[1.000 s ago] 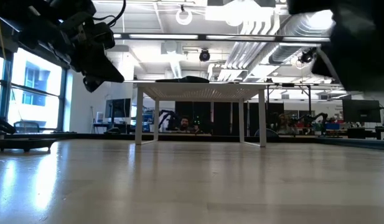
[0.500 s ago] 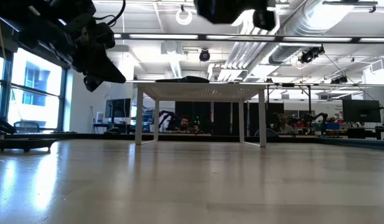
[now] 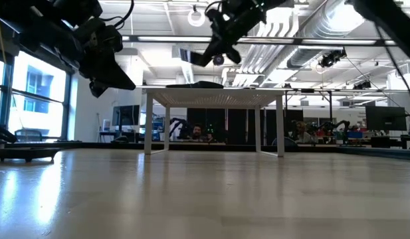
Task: Pick & Place Mini shaped plates
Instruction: Stack the black distorted square plate on top of the black distorted square plates on the shelf, then stack the black leaf shaped plate on top of the black leaf shaped plates on the shelf
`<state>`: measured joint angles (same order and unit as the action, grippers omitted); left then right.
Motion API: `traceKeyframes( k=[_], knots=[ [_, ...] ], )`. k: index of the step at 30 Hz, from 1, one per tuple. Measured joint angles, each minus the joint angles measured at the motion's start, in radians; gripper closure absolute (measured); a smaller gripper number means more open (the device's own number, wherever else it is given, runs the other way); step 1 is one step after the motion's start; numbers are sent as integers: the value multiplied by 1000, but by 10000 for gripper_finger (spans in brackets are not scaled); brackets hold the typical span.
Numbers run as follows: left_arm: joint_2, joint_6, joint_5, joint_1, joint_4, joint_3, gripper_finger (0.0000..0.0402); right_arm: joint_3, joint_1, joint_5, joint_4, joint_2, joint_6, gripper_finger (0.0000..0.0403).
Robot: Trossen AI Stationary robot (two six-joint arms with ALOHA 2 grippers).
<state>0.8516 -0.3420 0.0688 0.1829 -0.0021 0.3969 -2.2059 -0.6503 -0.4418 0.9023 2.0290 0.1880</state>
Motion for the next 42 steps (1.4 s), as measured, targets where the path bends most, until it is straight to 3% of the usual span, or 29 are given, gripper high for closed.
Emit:
traceKeyframes(
  k=[6,11,17,25,36,42],
  knots=[
    [0,0,-27,0,0,0,397,-150,-21,-10,0,139,-129,396],
    [0,-6,-28,0,0,0,397,-106,-15,1,-17,143,-281,396],
    [0,-29,-36,0,0,0,397,-101,13,97,-19,142,-422,396],
    [0,-54,-58,0,1,0,397,-101,19,155,-45,142,-457,390],
    [0,-56,-62,0,4,0,397,-101,20,148,-48,142,-454,322],
    [0,-56,-64,0,3,0,397,-103,23,149,-38,129,-458,348]
  ],
)
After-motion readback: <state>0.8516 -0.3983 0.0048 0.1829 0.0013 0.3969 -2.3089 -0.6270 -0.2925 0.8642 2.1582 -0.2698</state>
